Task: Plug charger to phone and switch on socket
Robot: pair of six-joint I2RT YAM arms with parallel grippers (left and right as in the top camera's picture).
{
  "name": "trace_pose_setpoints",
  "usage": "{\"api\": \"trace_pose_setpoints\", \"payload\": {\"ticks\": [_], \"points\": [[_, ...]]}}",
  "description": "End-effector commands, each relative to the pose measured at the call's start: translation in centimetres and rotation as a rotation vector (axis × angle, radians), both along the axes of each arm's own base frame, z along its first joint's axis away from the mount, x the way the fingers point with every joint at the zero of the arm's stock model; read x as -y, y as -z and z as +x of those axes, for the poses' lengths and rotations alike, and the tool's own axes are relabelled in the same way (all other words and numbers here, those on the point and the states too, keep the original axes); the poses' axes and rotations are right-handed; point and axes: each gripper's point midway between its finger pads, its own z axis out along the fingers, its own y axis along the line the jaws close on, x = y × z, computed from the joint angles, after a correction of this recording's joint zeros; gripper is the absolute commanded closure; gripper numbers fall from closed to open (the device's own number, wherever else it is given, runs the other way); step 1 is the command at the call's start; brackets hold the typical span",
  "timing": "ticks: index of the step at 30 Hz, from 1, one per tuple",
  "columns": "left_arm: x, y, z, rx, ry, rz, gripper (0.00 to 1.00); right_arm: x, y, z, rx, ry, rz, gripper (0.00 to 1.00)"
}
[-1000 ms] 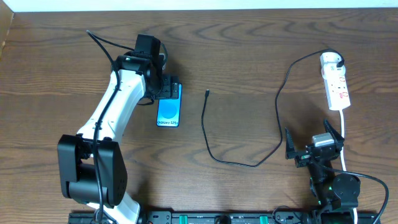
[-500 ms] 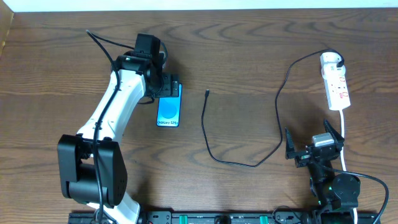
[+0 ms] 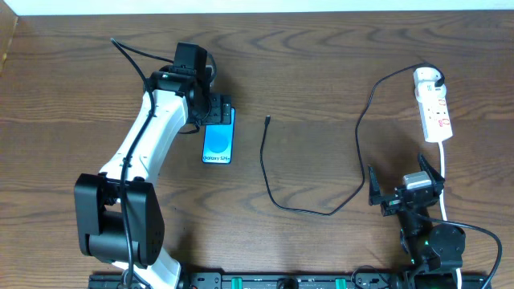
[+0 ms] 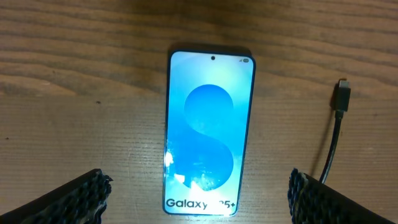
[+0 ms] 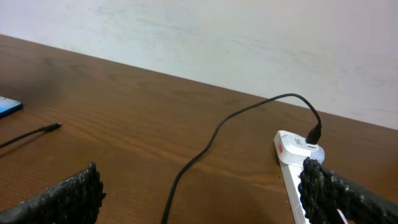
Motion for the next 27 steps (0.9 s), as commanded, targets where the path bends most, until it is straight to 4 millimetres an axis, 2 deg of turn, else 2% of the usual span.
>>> {"api": "trace_pose_setpoints", "payload": {"ticks": [1, 10, 27], "points": [[-0.04, -0.12, 0.43, 0.002, -0.007, 0.009, 0.07, -0.01, 0.03, -0.02, -0.002, 0.003, 0.017, 0.01], [-0.17, 0.09, -0.3, -0.029, -0.006, 0.015, 0.07, -0.01, 0.03, -0.02, -0.002, 0.003, 0.017, 0.01], [-0.1, -0.01, 0.07, -0.013, -0.007, 0.012, 0.07, -0.01, 0.03, -0.02, -0.002, 0.003, 0.017, 0.01]]}}
